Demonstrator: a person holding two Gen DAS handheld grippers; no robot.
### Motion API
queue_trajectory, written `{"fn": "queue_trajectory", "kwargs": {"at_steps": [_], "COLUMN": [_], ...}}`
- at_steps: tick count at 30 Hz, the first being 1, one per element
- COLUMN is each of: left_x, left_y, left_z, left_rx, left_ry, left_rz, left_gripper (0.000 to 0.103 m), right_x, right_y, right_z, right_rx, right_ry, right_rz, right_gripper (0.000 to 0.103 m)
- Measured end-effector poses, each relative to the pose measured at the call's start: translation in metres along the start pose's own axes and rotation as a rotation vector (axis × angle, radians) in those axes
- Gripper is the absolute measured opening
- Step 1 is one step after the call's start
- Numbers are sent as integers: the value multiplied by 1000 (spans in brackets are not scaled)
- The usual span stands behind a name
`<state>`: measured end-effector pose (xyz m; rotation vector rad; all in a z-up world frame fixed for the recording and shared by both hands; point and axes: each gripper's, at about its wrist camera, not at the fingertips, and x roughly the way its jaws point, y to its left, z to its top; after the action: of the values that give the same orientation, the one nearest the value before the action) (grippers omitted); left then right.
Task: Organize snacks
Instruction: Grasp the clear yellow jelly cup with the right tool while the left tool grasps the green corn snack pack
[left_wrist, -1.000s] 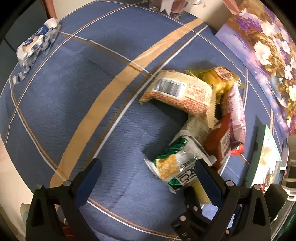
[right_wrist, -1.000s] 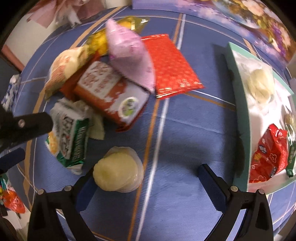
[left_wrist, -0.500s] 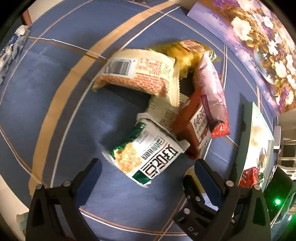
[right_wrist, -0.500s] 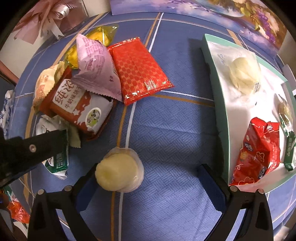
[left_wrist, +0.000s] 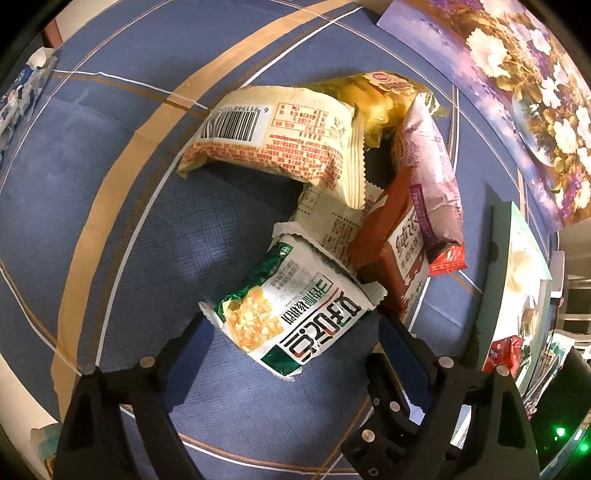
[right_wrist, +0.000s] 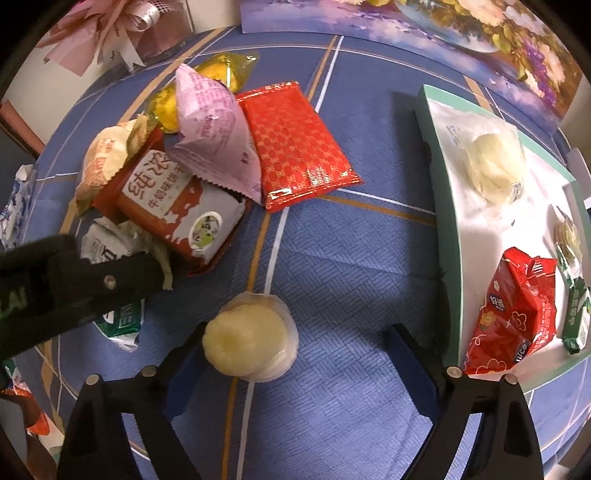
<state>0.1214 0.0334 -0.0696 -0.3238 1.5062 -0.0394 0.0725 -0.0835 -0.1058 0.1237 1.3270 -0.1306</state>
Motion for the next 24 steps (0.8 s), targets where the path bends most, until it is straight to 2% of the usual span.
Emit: {"fn": "queue_trajectory", "kwargs": {"at_steps": [3,10,20,22,24], "left_x": [1,3,3,1,-1], "left_y": [2,1,2,2,3], "left_z": [-1,-6,-6,-6,-6], "left_rx": [-12,-17,-19,-21,-24], "left_ry": [7,10,10,10,9], "left_rz": [1,0,-3,-3,-15], "left_gripper": [83,83,82,68,67], "right_x": [-4,-9,-18,-21,-22], "right_y": [5,22,52,53,52], "right_z": [-6,-13,-14,-13,-11], "right_rx": [-21,-63,-122,-117,-114], "right_ry": [1,-25,-58,-62,-61], "right_rz": [-4,-3,34,41,45], "right_gripper": [93,82,51,45,45]}}
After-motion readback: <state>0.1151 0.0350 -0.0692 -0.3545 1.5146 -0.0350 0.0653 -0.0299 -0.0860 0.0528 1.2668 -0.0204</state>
